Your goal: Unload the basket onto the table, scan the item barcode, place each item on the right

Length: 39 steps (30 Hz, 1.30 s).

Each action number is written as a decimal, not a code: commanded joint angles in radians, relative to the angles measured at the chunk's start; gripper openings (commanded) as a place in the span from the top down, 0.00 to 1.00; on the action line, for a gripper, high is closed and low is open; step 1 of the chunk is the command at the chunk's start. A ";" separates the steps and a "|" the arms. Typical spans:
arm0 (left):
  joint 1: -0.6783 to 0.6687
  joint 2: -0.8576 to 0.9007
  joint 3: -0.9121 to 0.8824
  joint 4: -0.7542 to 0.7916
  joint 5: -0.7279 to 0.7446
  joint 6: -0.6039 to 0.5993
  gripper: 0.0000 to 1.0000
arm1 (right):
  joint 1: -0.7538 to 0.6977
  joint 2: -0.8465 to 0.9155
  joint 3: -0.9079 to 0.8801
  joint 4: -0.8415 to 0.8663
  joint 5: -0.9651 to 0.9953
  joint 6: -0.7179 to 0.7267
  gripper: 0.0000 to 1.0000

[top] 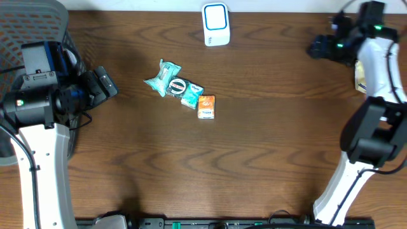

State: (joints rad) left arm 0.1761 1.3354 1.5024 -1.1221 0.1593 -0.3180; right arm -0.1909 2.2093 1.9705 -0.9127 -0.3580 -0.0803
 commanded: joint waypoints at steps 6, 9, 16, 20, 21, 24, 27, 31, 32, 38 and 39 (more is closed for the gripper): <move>0.004 0.002 0.022 -0.003 0.005 -0.002 0.02 | 0.233 -0.014 -0.007 -0.148 -0.137 0.049 0.15; 0.004 0.002 0.022 -0.003 0.005 -0.002 0.02 | 0.321 -0.014 -0.029 -0.177 -0.073 0.049 0.01; 0.004 0.002 0.022 -0.003 0.005 -0.001 0.02 | 0.497 -0.014 -0.124 -0.122 0.047 0.050 0.01; 0.004 0.002 0.022 -0.003 0.005 -0.002 0.02 | 0.559 -0.014 -0.183 -0.028 0.045 0.103 0.01; 0.004 0.002 0.022 -0.003 0.005 -0.002 0.02 | 0.573 -0.014 -0.195 0.002 0.044 0.149 0.01; 0.004 0.002 0.022 -0.003 0.005 -0.002 0.03 | 0.598 -0.014 -0.212 0.045 0.031 0.201 0.01; 0.004 0.002 0.022 -0.003 0.005 -0.002 0.02 | 0.622 -0.014 -0.217 0.055 0.026 0.223 0.01; 0.004 0.002 0.022 -0.003 0.005 -0.002 0.02 | 0.645 -0.014 -0.217 0.019 0.026 0.260 0.01; 0.004 0.002 0.022 -0.003 0.005 -0.002 0.02 | 0.650 -0.014 -0.217 0.002 0.025 0.259 0.01; 0.004 0.002 0.022 -0.003 0.005 -0.002 0.02 | 0.645 -0.024 -0.217 -0.108 0.023 0.333 0.01; 0.004 0.002 0.022 -0.003 0.005 -0.002 0.02 | 0.641 -0.036 -0.217 -0.129 0.025 0.335 0.01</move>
State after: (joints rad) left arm 0.1761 1.3354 1.5024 -1.1221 0.1593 -0.3180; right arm 0.4549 2.2093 1.7599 -1.0119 -0.3294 0.1913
